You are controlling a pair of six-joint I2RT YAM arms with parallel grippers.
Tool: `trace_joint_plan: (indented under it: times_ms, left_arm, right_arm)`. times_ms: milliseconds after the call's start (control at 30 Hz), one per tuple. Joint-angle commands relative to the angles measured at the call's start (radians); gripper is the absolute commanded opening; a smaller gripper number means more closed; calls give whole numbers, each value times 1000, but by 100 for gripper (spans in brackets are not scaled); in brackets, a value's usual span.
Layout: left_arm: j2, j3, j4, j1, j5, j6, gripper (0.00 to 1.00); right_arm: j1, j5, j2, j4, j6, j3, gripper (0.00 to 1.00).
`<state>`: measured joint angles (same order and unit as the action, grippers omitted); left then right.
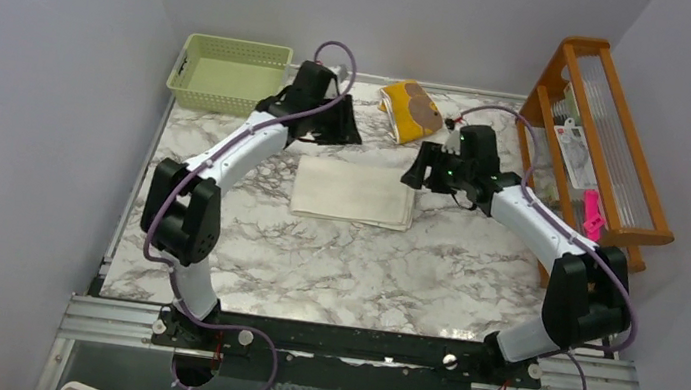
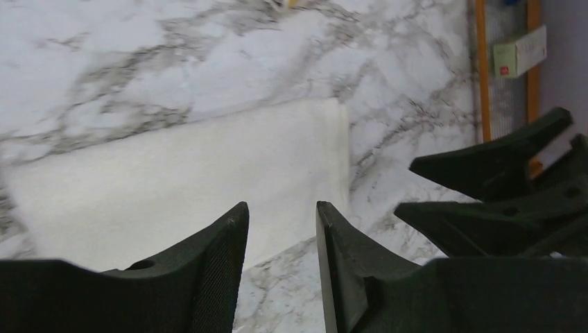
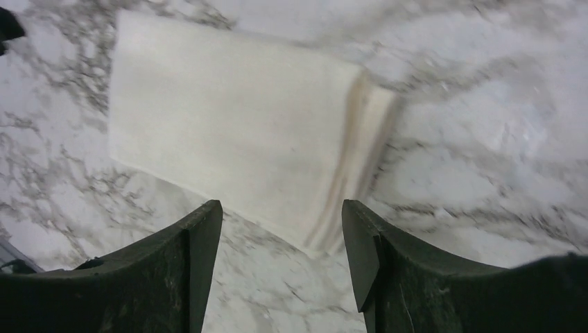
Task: Roll the towels
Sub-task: Fold the towel at the center of the board.
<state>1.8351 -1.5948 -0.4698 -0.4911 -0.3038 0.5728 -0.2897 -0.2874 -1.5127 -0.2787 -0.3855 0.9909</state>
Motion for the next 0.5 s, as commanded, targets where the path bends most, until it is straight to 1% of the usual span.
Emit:
trace_joint_plan:
  times_ms: [0, 67, 167, 267, 400, 467]
  left_arm:
    - [-81, 195, 164, 103, 12, -25, 41]
    - [-91, 248, 197, 120, 32, -60, 40]
    - [-79, 305, 261, 129, 46, -83, 40]
    - [-53, 353, 316, 140, 48, -84, 38]
    - [-29, 453, 389, 156, 72, -78, 34]
    - [-13, 501, 409, 158, 75, -63, 30]
  right_arm:
    - [-140, 110, -89, 33, 24, 158, 64]
    - [-188, 124, -156, 23, 19, 218, 64]
    - [-203, 69, -246, 38, -23, 242, 63]
    - [-202, 63, -302, 57, -46, 206, 62]
    - [-200, 154, -322, 60, -38, 129, 62]
    - [-200, 184, -323, 62, -30, 105, 62]
